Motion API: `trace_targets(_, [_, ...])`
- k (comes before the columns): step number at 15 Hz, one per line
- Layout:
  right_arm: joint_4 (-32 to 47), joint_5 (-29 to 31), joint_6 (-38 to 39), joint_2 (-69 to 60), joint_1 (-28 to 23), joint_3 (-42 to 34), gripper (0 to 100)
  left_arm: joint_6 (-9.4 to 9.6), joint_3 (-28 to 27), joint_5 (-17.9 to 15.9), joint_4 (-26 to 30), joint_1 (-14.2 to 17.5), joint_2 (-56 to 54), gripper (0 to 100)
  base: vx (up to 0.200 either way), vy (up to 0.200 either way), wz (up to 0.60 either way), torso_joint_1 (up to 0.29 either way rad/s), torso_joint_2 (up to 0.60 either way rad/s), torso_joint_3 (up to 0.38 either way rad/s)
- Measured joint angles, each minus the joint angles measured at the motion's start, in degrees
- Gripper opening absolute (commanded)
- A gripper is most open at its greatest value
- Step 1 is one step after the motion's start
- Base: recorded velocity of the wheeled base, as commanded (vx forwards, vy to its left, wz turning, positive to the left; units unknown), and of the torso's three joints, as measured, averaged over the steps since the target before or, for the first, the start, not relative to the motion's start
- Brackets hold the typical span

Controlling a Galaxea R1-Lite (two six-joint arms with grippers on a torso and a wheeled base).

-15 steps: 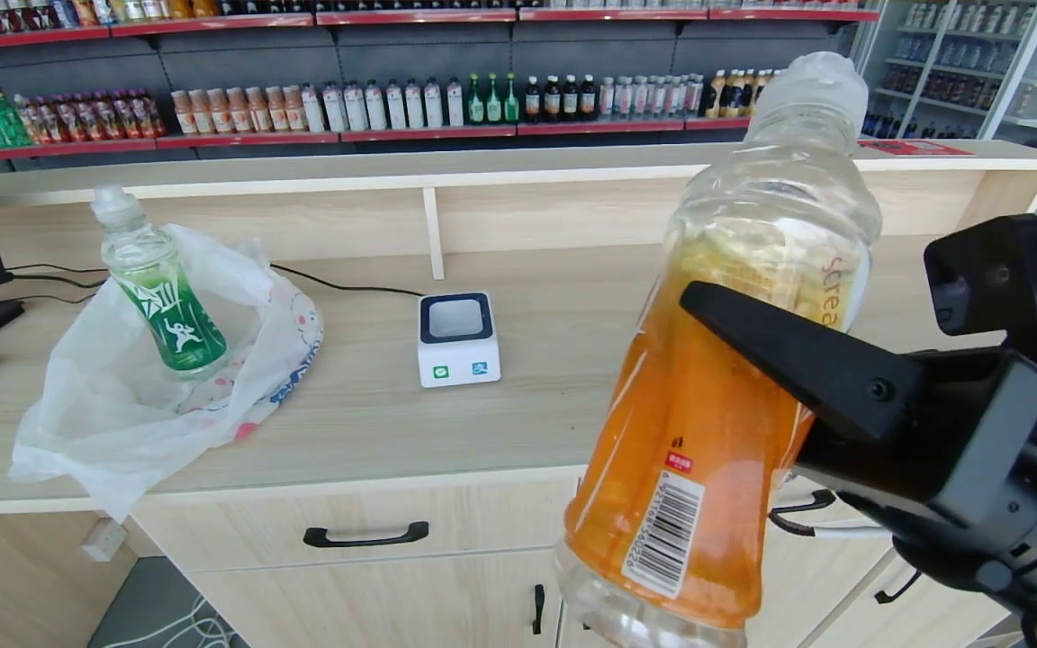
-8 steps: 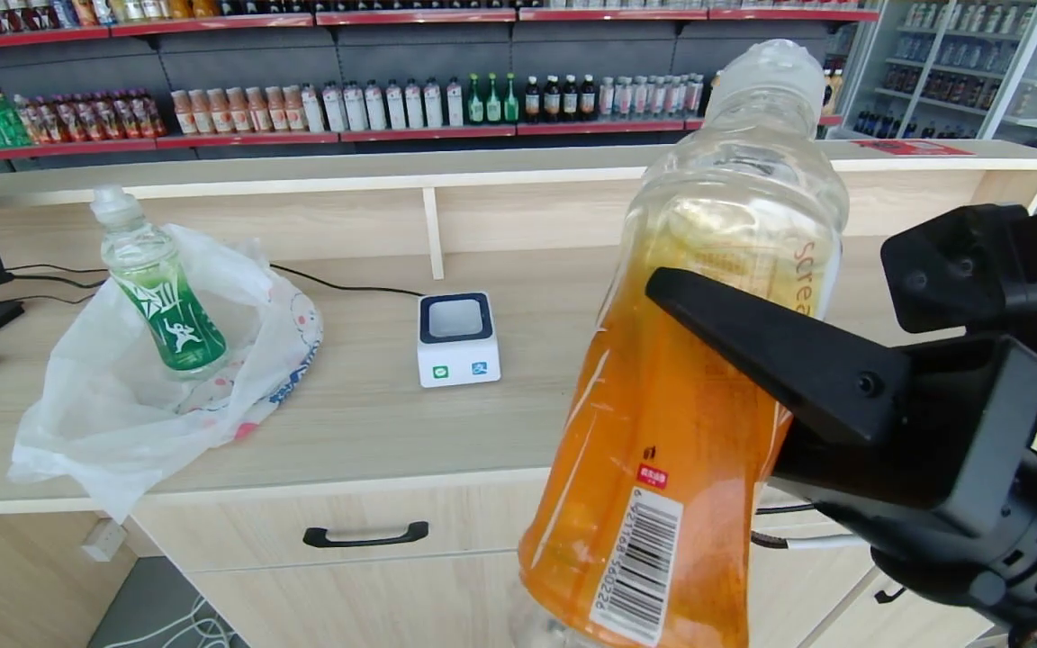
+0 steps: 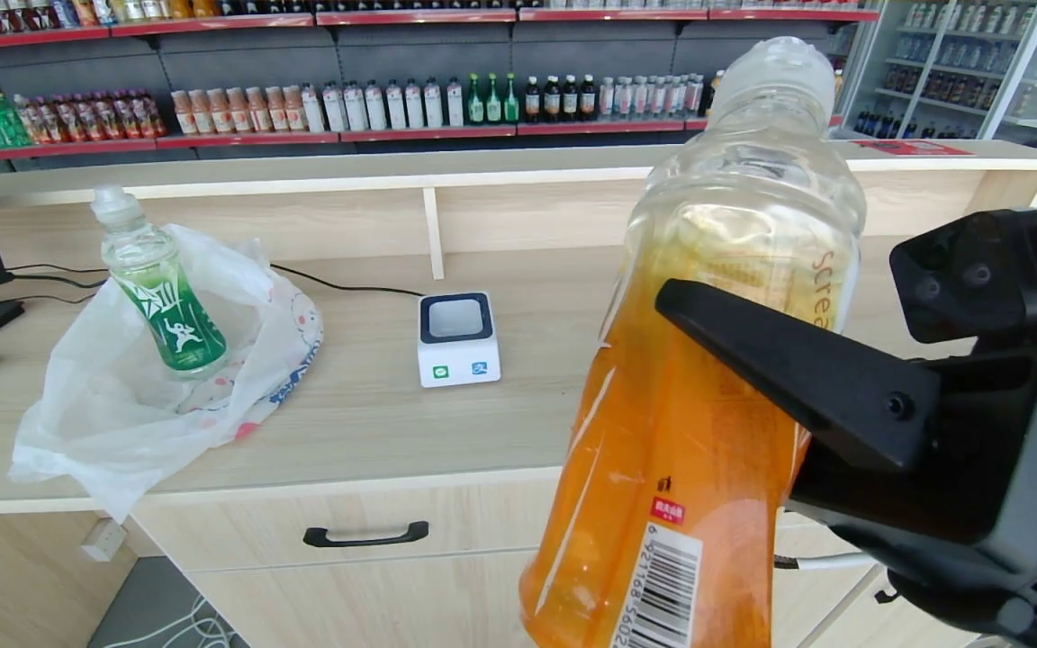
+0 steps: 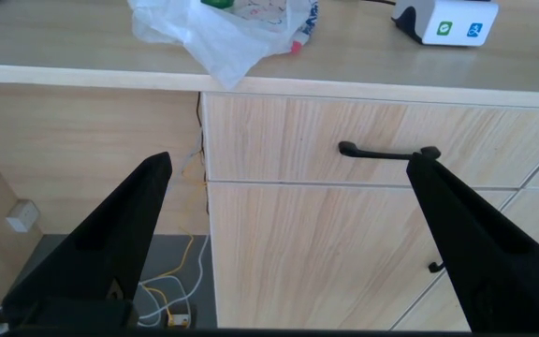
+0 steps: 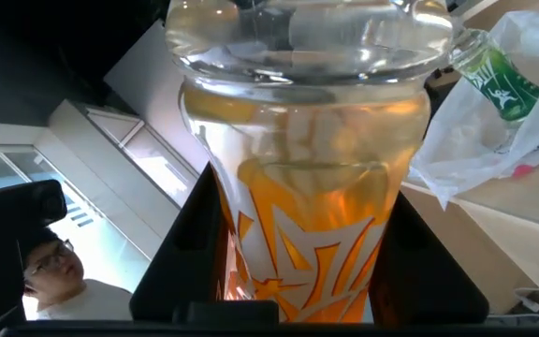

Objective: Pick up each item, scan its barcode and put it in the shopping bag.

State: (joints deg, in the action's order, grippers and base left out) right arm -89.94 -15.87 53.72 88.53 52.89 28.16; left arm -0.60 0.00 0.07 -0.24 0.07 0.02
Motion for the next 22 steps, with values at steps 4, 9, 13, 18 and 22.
trace_targets(4, [0.02, -0.07, -0.11, -2.5, 0.05, -3.08, 0, 0.02, 0.0, 0.02, 0.0, 0.02, 0.0, 100, 0.0, 0.0, 0.0, 0.0, 0.0, 0.0])
trace_targets(9, [-0.02, -1.28, -5.5, -5.03, -0.15, -4.46, 0, 0.0, 0.0, 0.02, 0.0, 0.0, 0.0, 100, 0.0, 0.0, 0.0, 0.0, 0.0, 0.0])
trace_targets(13, [-0.05, -5.91, -18.15, -3.67, -4.33, -6.95, 0, 0.0, 0.0, 0.02, 0.02, -0.02, 0.0, 100, 0.0, 0.0, 0.0, 0.0, 0.0, 0.0])
trace_targets(18, [0.06, -5.63, -38.11, 2.4, -17.59, -7.58, 0, 0.0, 0.0, 0.04, 0.0, 0.0, 0.0, 100, 0.0, 0.0, 0.0, 0.0, 0.0, 0.0])
trace_targets(22, [0.04, -2.68, -49.43, 2.97, -30.68, -10.39, 0, 0.13, 0.0, 0.0, 0.0, 0.0, 0.0, 100, 0.0, 0.0, 0.0, 0.0, 0.0, 0.0])
